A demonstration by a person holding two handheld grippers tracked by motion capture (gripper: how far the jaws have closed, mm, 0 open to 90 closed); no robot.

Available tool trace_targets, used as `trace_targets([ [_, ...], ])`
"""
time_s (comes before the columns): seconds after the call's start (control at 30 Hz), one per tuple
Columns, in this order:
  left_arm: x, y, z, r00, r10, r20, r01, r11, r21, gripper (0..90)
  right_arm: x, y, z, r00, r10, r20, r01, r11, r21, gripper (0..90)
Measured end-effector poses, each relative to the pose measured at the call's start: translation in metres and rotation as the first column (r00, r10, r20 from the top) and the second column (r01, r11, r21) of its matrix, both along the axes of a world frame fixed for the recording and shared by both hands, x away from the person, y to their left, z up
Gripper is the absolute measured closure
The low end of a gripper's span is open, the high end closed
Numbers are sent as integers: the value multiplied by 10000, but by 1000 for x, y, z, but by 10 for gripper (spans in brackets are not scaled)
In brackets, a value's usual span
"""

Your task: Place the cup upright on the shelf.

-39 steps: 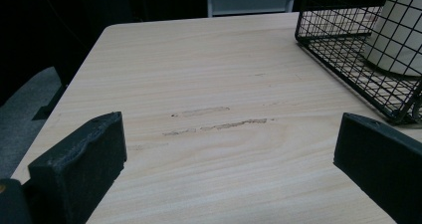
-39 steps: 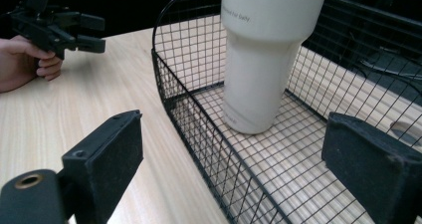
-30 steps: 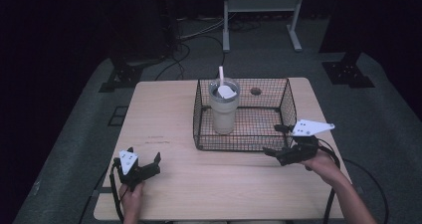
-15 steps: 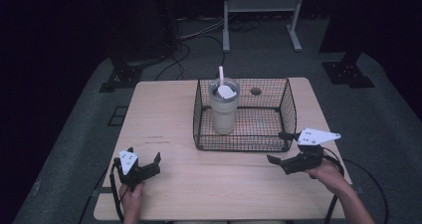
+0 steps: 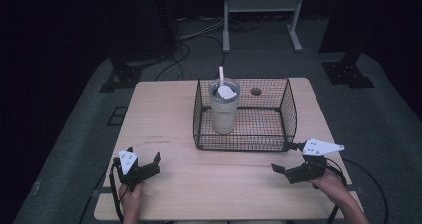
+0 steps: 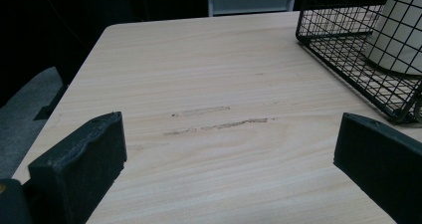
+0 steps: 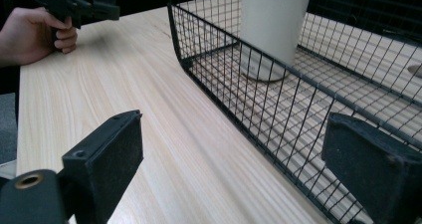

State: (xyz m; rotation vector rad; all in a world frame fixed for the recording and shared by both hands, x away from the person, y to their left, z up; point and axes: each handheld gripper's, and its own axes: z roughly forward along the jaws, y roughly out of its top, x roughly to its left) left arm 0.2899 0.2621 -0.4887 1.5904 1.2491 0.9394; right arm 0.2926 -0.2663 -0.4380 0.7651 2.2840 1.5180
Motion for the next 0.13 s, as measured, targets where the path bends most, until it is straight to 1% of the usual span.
trace_targets([
  [0.03,0,0,0,10000,3,-1,-3,10000,-3,0,-2,0,-4,10000,-56,-11,56,10000,-44,86],
  [0.1,0,0,0,10000,14,-1,-14,10000,-15,0,-3,0,-6,10000,-93,22,94,10000,-30,86],
  [0.13,0,0,0,10000,12,2,-12,10000,-21,0,-7,-1,-10,9999,-159,35,159,9999,-5,86],
])
